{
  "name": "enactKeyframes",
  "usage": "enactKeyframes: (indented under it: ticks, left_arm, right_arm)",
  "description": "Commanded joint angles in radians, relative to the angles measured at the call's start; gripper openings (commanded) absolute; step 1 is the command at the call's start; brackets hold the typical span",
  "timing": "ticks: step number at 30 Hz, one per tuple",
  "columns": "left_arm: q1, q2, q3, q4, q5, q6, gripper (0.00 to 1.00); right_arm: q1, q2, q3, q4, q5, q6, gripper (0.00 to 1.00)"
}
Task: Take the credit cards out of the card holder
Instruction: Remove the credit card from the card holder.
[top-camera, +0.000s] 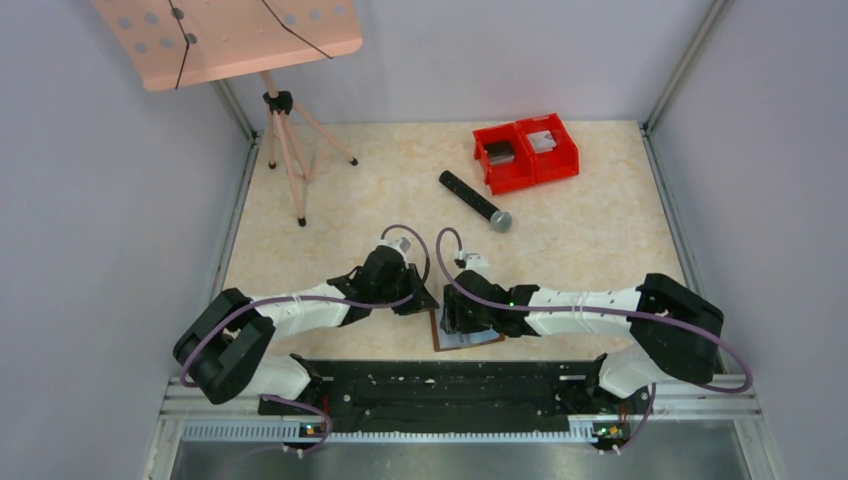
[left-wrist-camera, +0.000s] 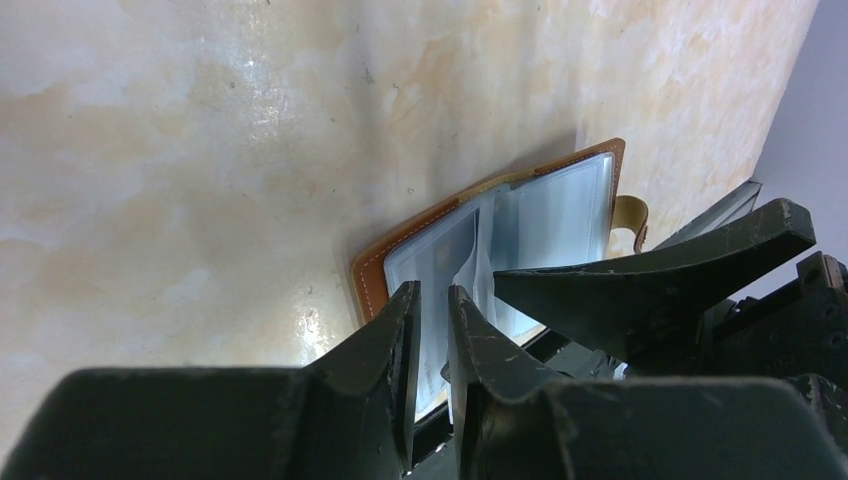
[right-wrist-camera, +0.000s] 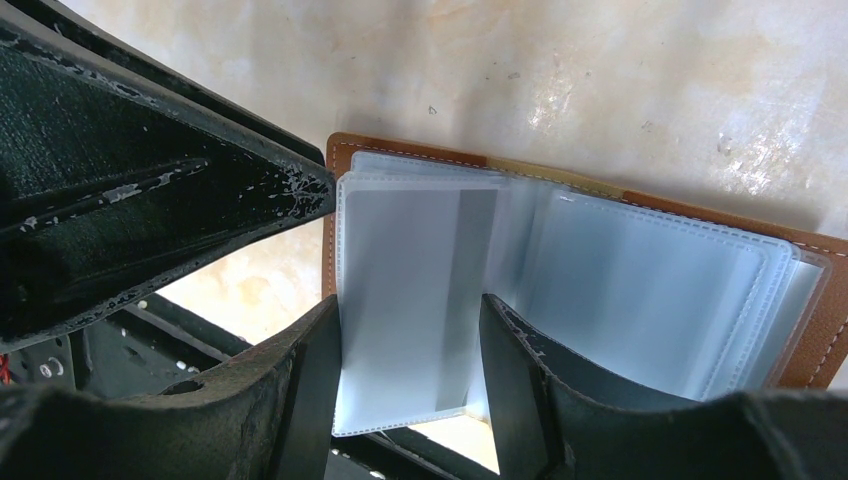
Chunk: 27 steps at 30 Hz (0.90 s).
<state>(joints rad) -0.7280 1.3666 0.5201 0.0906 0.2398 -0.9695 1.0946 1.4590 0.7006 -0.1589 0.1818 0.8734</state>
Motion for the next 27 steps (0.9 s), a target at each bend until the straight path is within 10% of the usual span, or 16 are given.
enactKeyframes:
  ticks: [1, 27]
  left_arm:
    - [-0.002, 0.014, 0.025, 0.049, 0.018, 0.005, 0.22]
    - [-0.023, 0.064, 0.035, 0.127, 0.095, -0.008, 0.21]
  right_arm:
    - [-0.01, -0.027, 0.014, -0.006, 0.014, -0.014, 0.51]
    - [-0.01, -0.08, 0.026, -0.05, 0.023, -0.011, 0.61]
